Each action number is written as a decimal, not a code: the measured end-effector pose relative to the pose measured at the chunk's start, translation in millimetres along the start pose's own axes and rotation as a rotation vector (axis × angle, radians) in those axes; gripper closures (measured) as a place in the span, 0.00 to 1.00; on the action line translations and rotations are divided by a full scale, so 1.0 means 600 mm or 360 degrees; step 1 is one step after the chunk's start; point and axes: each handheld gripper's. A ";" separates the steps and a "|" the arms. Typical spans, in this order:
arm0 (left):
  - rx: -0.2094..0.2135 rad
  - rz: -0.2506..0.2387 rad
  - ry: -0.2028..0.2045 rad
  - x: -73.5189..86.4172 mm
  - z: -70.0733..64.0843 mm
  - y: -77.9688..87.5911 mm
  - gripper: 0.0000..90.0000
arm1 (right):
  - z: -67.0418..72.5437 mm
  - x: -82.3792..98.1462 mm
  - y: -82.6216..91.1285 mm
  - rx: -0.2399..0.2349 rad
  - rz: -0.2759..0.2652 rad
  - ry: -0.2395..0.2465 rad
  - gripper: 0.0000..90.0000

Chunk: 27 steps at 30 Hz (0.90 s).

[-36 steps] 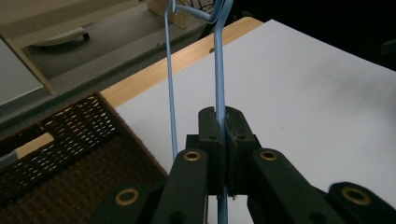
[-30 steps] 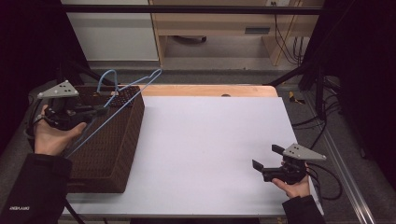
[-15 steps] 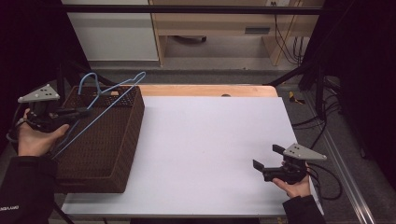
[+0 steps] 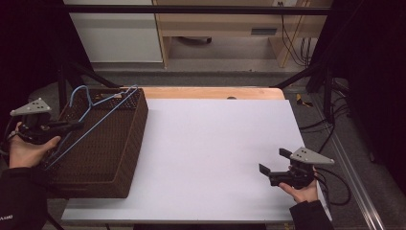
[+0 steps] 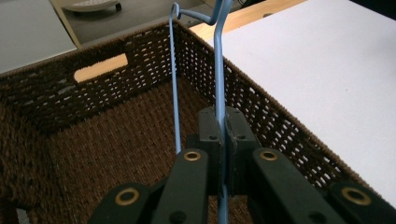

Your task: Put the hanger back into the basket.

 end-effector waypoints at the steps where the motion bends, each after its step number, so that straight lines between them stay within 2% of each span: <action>1: -0.0002 0.0004 -0.0001 0.003 0.000 -0.002 0.97 | 0.000 0.000 0.000 -0.0001 0.0000 0.0002 0.03; 4: 0.0000 0.0030 -0.0009 0.009 0.002 -0.005 0.97 | 0.000 0.000 -0.001 -0.0001 0.0002 -0.0002 0.03; 13: 0.0006 0.0131 -0.0018 0.038 0.013 -0.044 0.97 | -0.001 0.002 -0.002 -0.0001 0.0004 0.0009 0.03; 16: -0.0009 0.0178 -0.0030 0.045 0.011 -0.057 0.97 | 0.000 0.002 -0.004 -0.0002 0.0008 0.0000 0.03; 22: -0.0034 0.0252 -0.0017 0.058 0.010 -0.073 0.97 | 0.001 0.002 -0.003 -0.0001 0.0007 -0.0001 0.03; 25: -0.0075 0.0322 -0.0009 0.071 0.011 -0.087 0.97 | 0.000 0.002 -0.004 -0.0001 0.0006 -0.0001 0.03; 27: -0.0074 0.0356 0.0006 0.077 0.012 -0.094 0.97 | 0.001 0.003 -0.005 0.0002 0.0010 0.0005 0.03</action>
Point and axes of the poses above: each handheld gripper's, and its own axes: y roughly backward along the jaws, x roughly out of its underside, z roughly to its left, and after that the axes turned 13 degrees about x, right-handed
